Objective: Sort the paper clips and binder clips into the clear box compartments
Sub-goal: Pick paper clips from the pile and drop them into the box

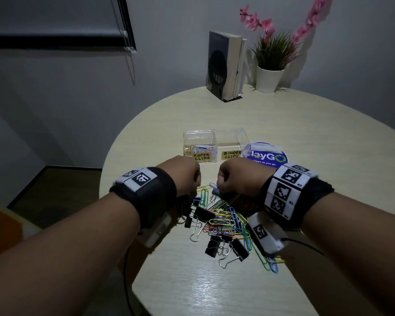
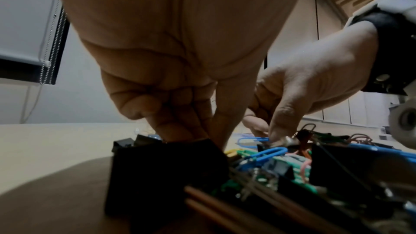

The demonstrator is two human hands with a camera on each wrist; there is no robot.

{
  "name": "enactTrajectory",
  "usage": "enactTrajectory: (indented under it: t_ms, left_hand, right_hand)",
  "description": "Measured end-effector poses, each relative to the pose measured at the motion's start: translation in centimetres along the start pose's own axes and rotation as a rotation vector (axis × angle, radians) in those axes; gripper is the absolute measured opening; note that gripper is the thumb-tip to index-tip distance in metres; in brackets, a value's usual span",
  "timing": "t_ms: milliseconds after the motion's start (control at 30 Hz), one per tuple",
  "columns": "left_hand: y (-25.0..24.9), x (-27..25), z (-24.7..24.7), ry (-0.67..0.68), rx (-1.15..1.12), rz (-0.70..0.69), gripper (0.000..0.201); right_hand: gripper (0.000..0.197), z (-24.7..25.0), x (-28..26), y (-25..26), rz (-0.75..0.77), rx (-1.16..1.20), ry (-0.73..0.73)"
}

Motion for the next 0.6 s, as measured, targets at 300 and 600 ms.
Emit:
enactTrajectory:
  t_ms: [300, 600]
  left_hand:
    - [-0.3, 0.4, -1.1, 0.060, 0.051, 0.000, 0.023]
    - [-0.9, 0.5, -0.9, 0.002, 0.026, -0.002, 0.018]
  right_hand:
    - [0.018, 3.0, 0.2, -3.3, -0.073, 0.023, -0.130]
    - [0.016, 5.1, -1.5, -6.7, -0.105, -0.167, -0.159]
Point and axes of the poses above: each hand's wrist, its own x-axis towards the middle knuckle, its own z-axis out of the back of the hand, y = z × x, the point moved 2 cm from there along x, towards the middle knuckle, and after that the axes turned 10 degrees about -y, right-handed, at the moved point
